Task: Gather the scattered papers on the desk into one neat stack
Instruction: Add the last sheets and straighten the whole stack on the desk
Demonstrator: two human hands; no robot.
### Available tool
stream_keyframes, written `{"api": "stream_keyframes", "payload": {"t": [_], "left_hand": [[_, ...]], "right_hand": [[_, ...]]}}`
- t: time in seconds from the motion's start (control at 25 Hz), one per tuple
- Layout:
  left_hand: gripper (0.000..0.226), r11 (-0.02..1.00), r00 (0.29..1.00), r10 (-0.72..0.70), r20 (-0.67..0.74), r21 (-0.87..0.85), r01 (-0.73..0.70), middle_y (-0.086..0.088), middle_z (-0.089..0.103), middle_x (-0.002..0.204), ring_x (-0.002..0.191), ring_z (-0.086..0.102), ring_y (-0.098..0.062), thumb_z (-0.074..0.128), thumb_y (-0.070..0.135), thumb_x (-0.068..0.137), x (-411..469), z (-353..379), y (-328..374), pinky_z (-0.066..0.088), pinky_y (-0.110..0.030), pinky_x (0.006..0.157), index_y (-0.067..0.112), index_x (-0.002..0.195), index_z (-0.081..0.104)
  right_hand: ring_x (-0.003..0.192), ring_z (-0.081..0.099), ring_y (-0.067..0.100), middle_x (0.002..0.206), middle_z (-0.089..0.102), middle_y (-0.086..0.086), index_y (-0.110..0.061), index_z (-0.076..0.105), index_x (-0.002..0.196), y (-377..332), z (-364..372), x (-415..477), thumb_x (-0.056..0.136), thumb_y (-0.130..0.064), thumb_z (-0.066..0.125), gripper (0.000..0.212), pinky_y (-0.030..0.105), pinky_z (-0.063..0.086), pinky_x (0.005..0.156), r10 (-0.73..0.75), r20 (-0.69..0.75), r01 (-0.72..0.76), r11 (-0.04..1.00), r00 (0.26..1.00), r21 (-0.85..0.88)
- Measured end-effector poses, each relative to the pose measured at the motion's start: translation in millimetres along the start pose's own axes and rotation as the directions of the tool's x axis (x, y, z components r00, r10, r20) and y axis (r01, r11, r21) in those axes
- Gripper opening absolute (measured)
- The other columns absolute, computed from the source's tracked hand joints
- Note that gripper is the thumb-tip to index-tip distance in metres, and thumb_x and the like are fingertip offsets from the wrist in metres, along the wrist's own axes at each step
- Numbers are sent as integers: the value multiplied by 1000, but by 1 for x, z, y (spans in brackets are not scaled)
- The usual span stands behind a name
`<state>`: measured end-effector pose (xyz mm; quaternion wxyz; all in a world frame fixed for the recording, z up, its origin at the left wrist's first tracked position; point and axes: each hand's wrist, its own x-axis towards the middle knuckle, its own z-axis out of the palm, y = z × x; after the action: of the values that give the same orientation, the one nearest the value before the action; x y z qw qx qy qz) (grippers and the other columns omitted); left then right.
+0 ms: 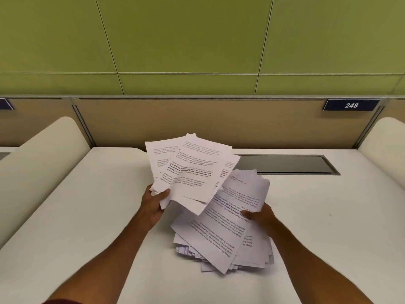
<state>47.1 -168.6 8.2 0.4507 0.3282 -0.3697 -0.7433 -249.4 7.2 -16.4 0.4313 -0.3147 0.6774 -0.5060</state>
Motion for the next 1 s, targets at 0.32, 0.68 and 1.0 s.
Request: {"api": "stream_keyframes", "payload": {"t": [0.32, 0.68, 1.0], "left_hand": [[43, 853, 985, -158, -65, 494, 169, -29, 54, 129, 103, 58, -33, 63, -20, 78, -24, 17, -15, 49, -52, 92, 2, 112, 49], [89, 191, 943, -77, -324, 923, 333, -16, 56, 129, 115, 56, -33, 78, 61, 64, 14, 37, -22, 46, -39, 90, 6, 124, 45], [113, -76, 954, -274, -117, 992, 100, -10, 51, 139, 130, 47, -33, 81, 69, 47, 30, 68, -32, 40, -51, 107, 15, 138, 40]], "right_hand": [[74, 75, 13, 107, 73, 13, -14, 61, 107, 3, -8, 9, 95, -32, 58, 22, 22, 57, 56, 73, 5, -74, 993, 997, 93], [96, 65, 22, 116, 61, 4, -14, 35, 133, -11, -6, 11, 68, -49, 83, 88, 35, 58, 72, 223, -9, -223, 974, 975, -30], [111, 63, 30, 126, 64, 6, -21, 49, 135, 0, -6, 28, 81, -46, 72, 64, 49, 50, 101, 135, 2, -135, 991, 991, 24]]}}
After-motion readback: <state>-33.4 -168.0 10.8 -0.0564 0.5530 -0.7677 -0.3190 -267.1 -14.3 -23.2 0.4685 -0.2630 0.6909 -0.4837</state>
